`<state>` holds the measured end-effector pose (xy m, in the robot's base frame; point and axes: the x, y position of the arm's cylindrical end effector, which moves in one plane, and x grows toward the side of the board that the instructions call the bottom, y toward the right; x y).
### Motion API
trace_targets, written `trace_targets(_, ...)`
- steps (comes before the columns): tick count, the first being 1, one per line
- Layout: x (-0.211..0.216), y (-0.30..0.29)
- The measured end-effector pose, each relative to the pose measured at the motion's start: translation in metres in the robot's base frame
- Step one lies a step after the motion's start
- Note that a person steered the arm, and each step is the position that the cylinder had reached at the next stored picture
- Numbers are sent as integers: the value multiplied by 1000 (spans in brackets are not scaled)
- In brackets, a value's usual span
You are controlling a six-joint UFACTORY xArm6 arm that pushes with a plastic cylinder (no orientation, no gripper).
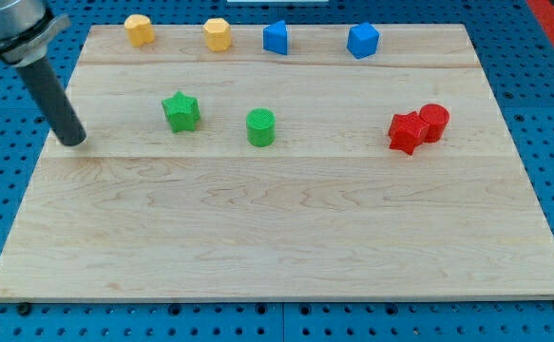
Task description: Slide the green star to the top left of the green circle
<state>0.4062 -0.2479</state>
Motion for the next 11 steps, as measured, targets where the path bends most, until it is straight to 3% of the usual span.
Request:
trace_targets(1, -27, 24)
trace_targets(3, -28, 137)
trace_targets(5, -33, 133)
trace_targets(6, -47, 99)
trace_targets(7, -51, 102)
trace_targets(8, -81, 138)
trace_targets(9, -47, 126)
trace_targets(11, -71, 143)
